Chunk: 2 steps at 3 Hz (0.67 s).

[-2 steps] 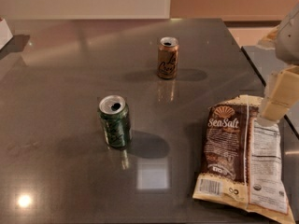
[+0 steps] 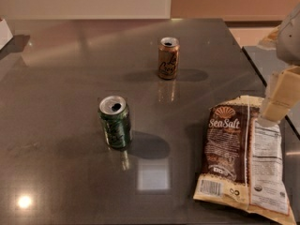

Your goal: Move orange can near green can

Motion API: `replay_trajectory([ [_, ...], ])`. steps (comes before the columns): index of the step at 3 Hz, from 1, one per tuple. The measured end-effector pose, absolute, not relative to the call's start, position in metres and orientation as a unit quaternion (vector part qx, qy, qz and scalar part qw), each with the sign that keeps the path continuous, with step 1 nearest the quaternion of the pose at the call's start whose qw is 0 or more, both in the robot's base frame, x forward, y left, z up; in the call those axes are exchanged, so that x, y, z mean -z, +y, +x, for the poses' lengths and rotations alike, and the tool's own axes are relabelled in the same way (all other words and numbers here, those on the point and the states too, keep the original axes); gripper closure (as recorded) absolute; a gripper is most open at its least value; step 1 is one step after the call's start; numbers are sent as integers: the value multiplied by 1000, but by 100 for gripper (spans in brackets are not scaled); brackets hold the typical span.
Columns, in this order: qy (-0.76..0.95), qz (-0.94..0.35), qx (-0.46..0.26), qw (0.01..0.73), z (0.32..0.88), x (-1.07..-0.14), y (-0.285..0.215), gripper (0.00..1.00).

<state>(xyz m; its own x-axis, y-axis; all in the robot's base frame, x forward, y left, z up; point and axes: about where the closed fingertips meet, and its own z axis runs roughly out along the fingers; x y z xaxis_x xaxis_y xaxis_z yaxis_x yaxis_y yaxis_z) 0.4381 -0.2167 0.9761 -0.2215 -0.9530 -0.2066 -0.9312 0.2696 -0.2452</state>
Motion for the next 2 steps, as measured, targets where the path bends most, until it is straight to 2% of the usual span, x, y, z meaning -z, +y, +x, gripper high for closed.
replay_trajectory([
  [2, 767, -612, 12, 194, 478, -973, -195, 0],
])
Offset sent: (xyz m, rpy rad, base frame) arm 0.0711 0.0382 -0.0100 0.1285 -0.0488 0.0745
